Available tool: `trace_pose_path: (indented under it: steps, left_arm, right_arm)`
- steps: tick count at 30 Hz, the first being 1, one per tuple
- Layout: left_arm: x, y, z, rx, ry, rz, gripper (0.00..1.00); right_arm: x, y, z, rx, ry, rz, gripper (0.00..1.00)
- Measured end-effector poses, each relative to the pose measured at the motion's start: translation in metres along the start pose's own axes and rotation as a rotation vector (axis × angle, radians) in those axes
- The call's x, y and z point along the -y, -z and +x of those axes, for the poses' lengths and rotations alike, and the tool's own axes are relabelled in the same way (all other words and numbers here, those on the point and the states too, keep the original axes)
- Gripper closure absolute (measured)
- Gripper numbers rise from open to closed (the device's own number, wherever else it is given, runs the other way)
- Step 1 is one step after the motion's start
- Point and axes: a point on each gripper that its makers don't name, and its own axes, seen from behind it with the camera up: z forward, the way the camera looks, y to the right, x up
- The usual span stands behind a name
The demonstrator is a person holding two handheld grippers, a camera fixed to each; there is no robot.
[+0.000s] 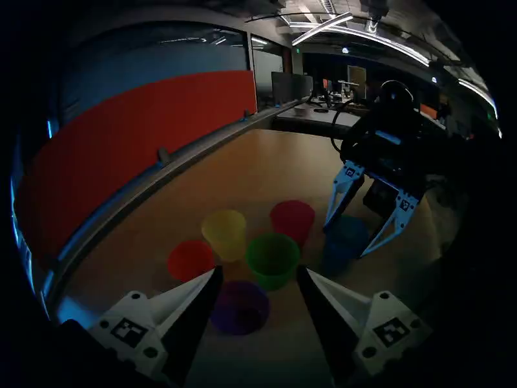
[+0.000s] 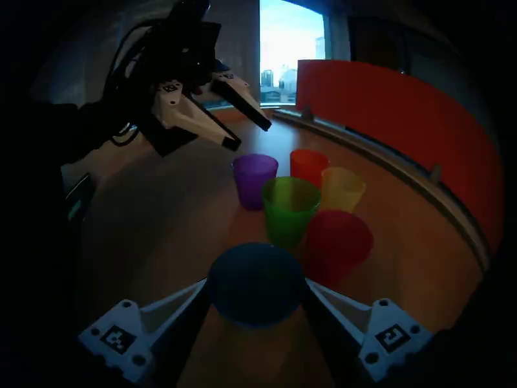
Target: Pour water
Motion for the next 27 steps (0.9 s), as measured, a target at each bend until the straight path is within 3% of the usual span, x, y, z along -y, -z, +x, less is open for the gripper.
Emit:
trace_pose_path:
  steps: [12, 27]
  left_arm:
    - [-0.003, -0.006, -0.002, 0.019, -0.012, -0.011, 0.15]
    - [-0.009, -0.028, -0.013, 0.077, -0.025, -0.034, 0.15]
  right_arm:
    - [0.0, 0.01, 0.002, -0.013, 0.0, -0.01, 0.08]
    - [-0.02, 0.054, 0.031, -0.094, -0.006, -0.092, 0.08]
